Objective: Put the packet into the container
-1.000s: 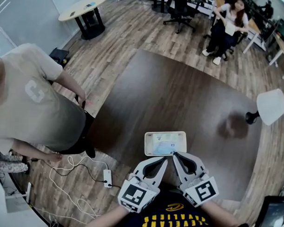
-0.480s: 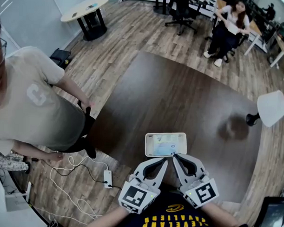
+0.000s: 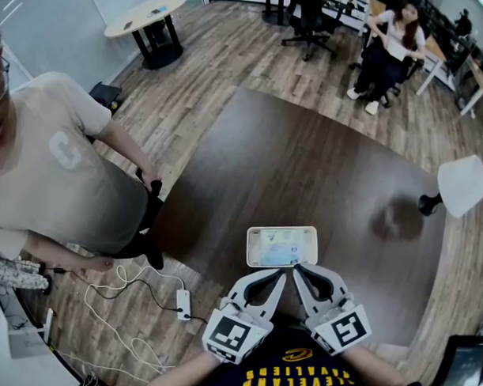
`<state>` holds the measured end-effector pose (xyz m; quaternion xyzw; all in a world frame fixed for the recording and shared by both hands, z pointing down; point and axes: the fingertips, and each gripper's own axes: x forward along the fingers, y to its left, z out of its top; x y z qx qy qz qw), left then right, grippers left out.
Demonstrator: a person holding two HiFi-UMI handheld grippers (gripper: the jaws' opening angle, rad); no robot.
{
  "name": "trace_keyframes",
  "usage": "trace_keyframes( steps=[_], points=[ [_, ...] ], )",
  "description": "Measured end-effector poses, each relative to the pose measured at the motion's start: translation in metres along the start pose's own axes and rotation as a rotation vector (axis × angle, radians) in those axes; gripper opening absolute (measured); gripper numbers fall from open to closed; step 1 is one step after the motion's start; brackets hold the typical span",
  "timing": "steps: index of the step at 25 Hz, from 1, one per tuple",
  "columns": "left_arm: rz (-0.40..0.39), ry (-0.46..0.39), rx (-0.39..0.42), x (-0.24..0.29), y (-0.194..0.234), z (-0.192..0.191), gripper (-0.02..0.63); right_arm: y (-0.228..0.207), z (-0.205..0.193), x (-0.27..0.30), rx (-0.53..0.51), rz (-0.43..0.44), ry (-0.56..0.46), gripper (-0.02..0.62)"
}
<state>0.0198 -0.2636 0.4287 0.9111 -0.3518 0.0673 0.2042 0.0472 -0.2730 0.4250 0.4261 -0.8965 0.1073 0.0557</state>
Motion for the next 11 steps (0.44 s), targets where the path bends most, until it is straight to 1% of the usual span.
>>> trace_keyframes(
  steps=[11],
  points=[
    [0.002,0.005,0.006,0.0007,-0.0008,-0.0029,0.0,-0.0006,-0.0002,-0.0017,0.004,0.003,-0.023,0.011]
  ],
)
